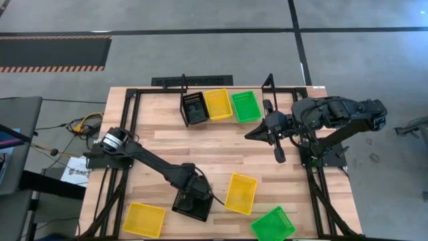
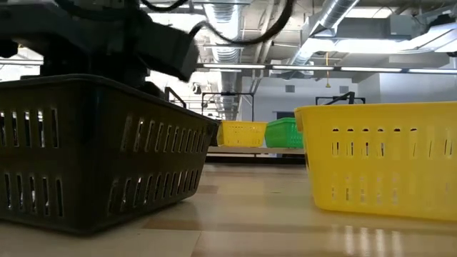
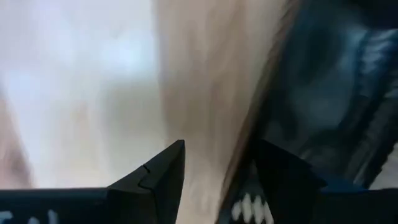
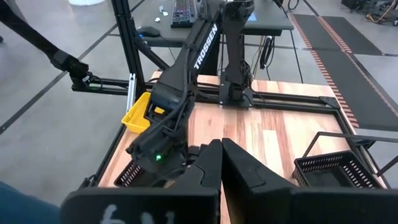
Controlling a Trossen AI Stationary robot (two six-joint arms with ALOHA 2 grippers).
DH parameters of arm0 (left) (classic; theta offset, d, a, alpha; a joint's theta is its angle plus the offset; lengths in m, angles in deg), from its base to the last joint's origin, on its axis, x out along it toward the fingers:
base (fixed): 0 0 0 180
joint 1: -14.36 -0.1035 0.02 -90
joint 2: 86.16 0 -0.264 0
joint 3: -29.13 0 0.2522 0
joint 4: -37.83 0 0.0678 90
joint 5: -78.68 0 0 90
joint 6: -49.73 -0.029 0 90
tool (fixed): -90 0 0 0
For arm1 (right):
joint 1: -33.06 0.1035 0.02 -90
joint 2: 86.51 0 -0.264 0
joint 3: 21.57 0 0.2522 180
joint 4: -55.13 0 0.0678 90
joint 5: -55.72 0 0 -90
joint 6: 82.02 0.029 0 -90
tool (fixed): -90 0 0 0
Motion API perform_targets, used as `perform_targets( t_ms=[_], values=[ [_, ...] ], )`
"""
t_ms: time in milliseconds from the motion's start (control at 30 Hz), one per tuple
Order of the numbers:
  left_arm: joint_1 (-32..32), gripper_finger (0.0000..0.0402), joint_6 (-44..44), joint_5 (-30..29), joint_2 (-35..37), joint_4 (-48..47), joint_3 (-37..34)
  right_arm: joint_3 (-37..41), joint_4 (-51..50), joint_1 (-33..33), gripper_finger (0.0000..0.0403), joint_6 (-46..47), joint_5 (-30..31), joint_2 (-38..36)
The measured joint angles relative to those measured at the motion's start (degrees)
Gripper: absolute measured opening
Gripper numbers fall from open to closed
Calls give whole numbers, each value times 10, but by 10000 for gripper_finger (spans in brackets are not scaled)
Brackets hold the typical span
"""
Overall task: Stack baskets on shelf by color
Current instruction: Stack the black bin on top of the black bin on the shelf
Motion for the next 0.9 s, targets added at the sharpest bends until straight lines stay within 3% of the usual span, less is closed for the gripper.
perform_targets(
  t_ms=[100, 233, 367, 600, 900],
  values=[
    [-11, 129, 10, 9, 0, 1, 0, 0, -2, 0, 26, 0, 0, 0],
    [-32, 19, 28, 47, 1, -11, 0, 0, -6, 0, 26, 0, 0, 0],
    [-48, 3, 47, 24, 10, -26, 23, 0, -7, 0, 26, 0, 0, 0],
    [-74, 0, 162, -138, 50, -98, 102, 0, -12, 0, 26, 7, 0, 0],
    [-73, 0, 411, -463, 118, -133, 142, 0, -22, 0, 26, 9, 0, 0]
  ],
)
